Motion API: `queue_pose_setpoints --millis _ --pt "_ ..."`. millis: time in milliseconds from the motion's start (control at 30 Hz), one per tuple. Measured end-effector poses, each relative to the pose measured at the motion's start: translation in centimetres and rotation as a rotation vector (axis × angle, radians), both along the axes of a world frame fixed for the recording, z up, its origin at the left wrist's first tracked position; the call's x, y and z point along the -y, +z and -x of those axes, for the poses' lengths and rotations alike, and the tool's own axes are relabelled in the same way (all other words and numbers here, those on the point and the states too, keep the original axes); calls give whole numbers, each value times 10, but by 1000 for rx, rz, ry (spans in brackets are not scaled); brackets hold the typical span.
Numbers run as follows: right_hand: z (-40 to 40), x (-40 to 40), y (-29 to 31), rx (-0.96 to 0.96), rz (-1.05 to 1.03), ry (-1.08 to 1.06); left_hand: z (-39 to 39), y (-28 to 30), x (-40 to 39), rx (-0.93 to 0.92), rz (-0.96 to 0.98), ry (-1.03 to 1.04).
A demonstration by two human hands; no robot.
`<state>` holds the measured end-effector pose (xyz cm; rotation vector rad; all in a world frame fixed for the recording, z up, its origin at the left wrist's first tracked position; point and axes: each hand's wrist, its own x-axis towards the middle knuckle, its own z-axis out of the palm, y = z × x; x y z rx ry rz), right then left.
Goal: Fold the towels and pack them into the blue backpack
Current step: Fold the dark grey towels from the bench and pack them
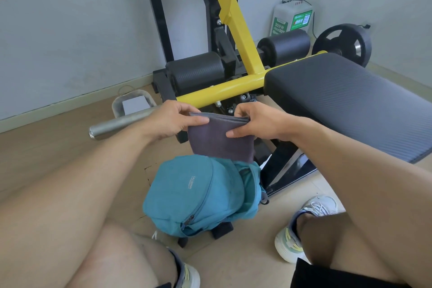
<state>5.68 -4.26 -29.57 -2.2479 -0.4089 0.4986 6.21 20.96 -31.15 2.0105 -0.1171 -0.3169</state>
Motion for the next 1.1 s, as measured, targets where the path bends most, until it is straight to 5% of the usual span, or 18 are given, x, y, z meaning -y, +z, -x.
queue_pose_setpoints --millis 133,467,700,900,1000,1100 --pt "9 -3 7 -249 -153 86 -1 1 1 -21 184 76" --pt "19 -28 -1 -40 -56 -54 9 10 28 43 39 -56" --pt "11 -1 12 -234 -369 -90 9 -13 2 -221 -5 -175" --pt "6 10 11 -422 -675 -379 4 -6 10 -370 539 132" --pt "4 1 9 -444 -648 -525 1 -1 33 -413 624 303" --pt "2 -7 5 -431 -606 -626 5 0 46 -545 608 249"
